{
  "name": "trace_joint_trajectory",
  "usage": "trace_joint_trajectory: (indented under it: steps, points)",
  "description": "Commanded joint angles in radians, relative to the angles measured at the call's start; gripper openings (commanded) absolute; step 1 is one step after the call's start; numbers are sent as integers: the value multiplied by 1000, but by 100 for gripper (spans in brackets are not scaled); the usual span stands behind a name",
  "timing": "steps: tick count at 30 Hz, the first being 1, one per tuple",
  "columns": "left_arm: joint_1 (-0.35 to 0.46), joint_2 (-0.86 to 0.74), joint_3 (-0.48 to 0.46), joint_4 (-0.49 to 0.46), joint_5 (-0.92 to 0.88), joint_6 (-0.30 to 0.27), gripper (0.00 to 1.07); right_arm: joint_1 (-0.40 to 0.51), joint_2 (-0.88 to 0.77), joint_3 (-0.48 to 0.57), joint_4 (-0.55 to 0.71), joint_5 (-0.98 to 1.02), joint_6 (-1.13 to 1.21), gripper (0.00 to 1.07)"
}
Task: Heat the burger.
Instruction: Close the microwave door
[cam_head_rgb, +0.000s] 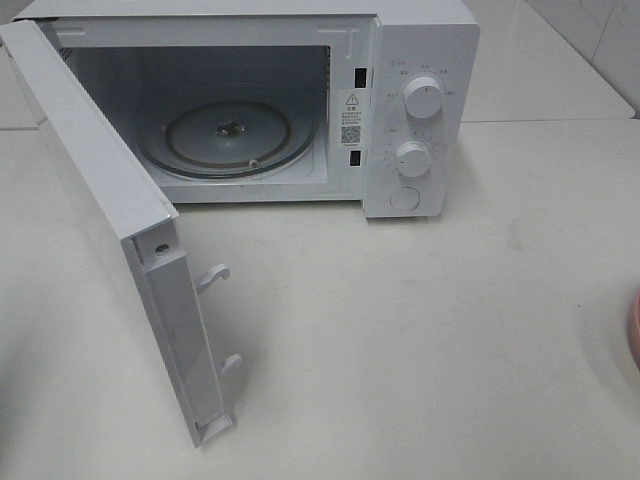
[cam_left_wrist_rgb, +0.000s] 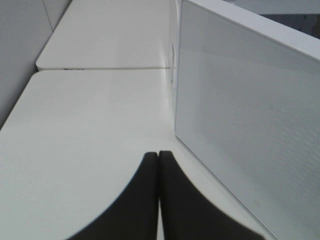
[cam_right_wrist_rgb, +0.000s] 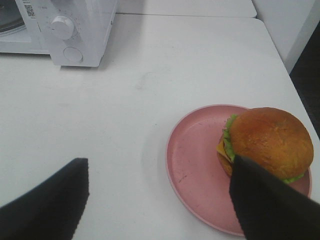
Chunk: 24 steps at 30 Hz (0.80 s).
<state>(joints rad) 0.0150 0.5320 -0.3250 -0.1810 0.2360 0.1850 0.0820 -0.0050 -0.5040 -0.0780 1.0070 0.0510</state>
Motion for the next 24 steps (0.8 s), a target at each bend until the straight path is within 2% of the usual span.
trace_joint_trajectory:
  steps: [1,3,5,10,12,13,15,16,18,21,22,24]
  points:
    - [-4,68,89,-3,-307,2,0,-5,-30,3,0,-13,-9,75]
    - [-4,84,106,2,-357,2,0,-5,-30,3,0,-13,-9,75]
    - [-4,161,150,47,-544,-10,0,-5,-30,3,0,-13,-9,75]
    - [-4,229,150,115,-619,-14,0,-5,-30,3,0,-13,-9,75]
    - [-4,320,150,170,-672,-63,0,-5,-30,3,0,-13,-9,75]
    - [-4,320,150,170,-672,-63,0,-5,-30,3,0,-13,-9,75]
    - [-4,434,143,258,-729,-166,0,-5,-30,3,0,-13,-9,75]
    - [-4,434,143,258,-729,-166,0,-5,-30,3,0,-13,-9,75]
    - [-4,521,136,341,-779,-222,0,-5,-30,3,0,-13,-9,75]
    - [-4,546,129,369,-791,-246,0,-5,-30,3,0,-13,-9,75]
    - [-4,588,116,430,-815,-286,0,-5,-30,3,0,-13,-9,75]
    - [-4,610,109,463,-830,-306,0,-5,-30,3,0,-13,-9,75]
